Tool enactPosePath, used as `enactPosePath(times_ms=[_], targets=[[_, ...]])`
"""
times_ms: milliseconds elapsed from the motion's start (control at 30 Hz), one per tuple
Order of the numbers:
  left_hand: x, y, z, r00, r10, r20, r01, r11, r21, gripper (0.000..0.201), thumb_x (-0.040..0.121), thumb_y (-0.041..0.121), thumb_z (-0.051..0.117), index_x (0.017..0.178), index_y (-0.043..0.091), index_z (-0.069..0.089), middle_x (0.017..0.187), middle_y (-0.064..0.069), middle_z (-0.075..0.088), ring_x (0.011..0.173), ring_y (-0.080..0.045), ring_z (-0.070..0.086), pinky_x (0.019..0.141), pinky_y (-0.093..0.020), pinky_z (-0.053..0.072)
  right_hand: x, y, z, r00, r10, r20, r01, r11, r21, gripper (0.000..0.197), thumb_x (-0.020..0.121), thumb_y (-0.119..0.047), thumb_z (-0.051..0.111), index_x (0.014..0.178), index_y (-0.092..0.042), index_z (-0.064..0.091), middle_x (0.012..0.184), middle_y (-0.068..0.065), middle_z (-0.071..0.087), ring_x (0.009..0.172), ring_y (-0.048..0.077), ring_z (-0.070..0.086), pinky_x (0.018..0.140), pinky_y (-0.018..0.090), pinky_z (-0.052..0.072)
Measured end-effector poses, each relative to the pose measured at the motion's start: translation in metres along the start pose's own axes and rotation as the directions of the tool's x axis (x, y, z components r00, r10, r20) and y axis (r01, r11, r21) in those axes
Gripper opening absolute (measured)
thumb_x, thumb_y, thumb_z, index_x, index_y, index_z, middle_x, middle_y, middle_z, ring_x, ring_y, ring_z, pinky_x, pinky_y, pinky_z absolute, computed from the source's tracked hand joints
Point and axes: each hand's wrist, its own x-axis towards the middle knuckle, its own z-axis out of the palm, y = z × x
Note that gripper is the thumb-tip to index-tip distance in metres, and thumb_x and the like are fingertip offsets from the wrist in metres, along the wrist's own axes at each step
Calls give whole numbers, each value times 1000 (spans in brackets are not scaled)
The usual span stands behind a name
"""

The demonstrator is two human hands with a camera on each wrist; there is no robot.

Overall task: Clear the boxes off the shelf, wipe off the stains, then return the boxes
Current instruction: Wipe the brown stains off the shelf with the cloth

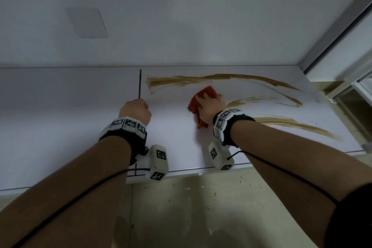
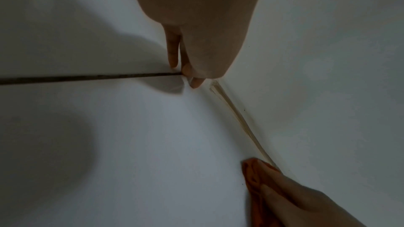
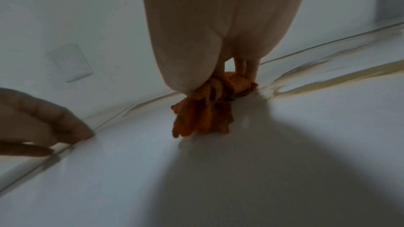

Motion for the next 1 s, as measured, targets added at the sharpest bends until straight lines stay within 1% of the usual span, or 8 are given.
enactPosePath(times_ms=[167, 267, 433, 533, 633, 733, 833, 1000], targets=[[-5, -5, -1, 999, 46, 4, -46, 999, -17, 42, 91, 6, 46, 132, 13, 52, 137, -9, 50, 124, -27, 48, 100, -28, 39, -11, -41, 2, 982, -188, -29, 186, 981, -46, 61, 94, -29, 45, 150, -29, 19, 157, 3, 17, 135, 37, 23, 111, 38, 21], [-8, -8, -1, 998, 69, 10, -68, 997, -23, 44, 91, 5, 45, 133, 14, 52, 138, -10, 49, 125, -28, 47, 102, -29, 38, -12, -61, 8, 956, -291, -20, 290, 955, -66, 62, 91, -31, 48, 147, -34, 22, 156, 0, 21, 132, 39, 23, 108, 40, 25], [-8, -7, -2, 995, 96, 39, -93, 994, -53, 47, 90, 3, 44, 137, 13, 49, 143, -9, 46, 129, -28, 44, 106, -29, 36, -15, -66, 8, 923, -381, 49, 384, 916, -119, 62, 92, -31, 49, 147, -37, 22, 159, -1, 14, 136, 39, 18, 114, 42, 23], [-9, -8, -3, 993, 108, 44, -105, 992, -63, 48, 91, 3, 44, 138, 13, 47, 145, -9, 43, 131, -28, 43, 106, -27, 34, -19, -65, 4, 887, -446, 119, 460, 878, -132, 62, 92, -27, 50, 148, -34, 23, 159, 0, 12, 140, 39, 16, 116, 44, 22], [-12, -10, -6, 989, 131, 68, -126, 989, -78, 48, 92, 2, 43, 139, 12, 46, 146, -8, 42, 132, -26, 42, 107, -26, 32, -28, -67, -1, 843, -506, 181, 527, 845, -89, 61, 92, -19, 52, 147, -33, 28, 159, -3, 14, 143, 35, 12, 118, 41, 18], [-13, -14, -8, 988, 150, 25, -147, 984, -100, 44, 91, 2, 44, 134, 11, 52, 142, -8, 47, 129, -25, 45, 104, -25, 34, -37, -80, 1, 792, -570, 220, 599, 795, -96, 61, 92, -20, 54, 146, -32, 29, 158, -4, 14, 145, 34, 8, 119, 42, 15], [-14, -22, -12, 989, 145, -34, -148, 981, -127, 40, 91, 3, 44, 127, 11, 57, 139, -8, 51, 125, -25, 49, 101, -26, 36, -35, -97, 5, 779, -570, 260, 616, 772, -153, 66, 91, -27, 56, 148, -33, 23, 159, -4, 12, 144, 38, 10, 117, 46, 19], [-10, -41, -21, 993, 96, -75, -108, 979, -173, 41, 91, 2, 41, 128, 11, 58, 138, -11, 50, 127, -28, 47, 103, -27, 36, -15, -117, 0, 816, -514, 265, 567, 802, -188, 74, 91, -24, 56, 150, -33, 14, 160, 0, 3, 143, 39, 9, 117, 45, 20]])
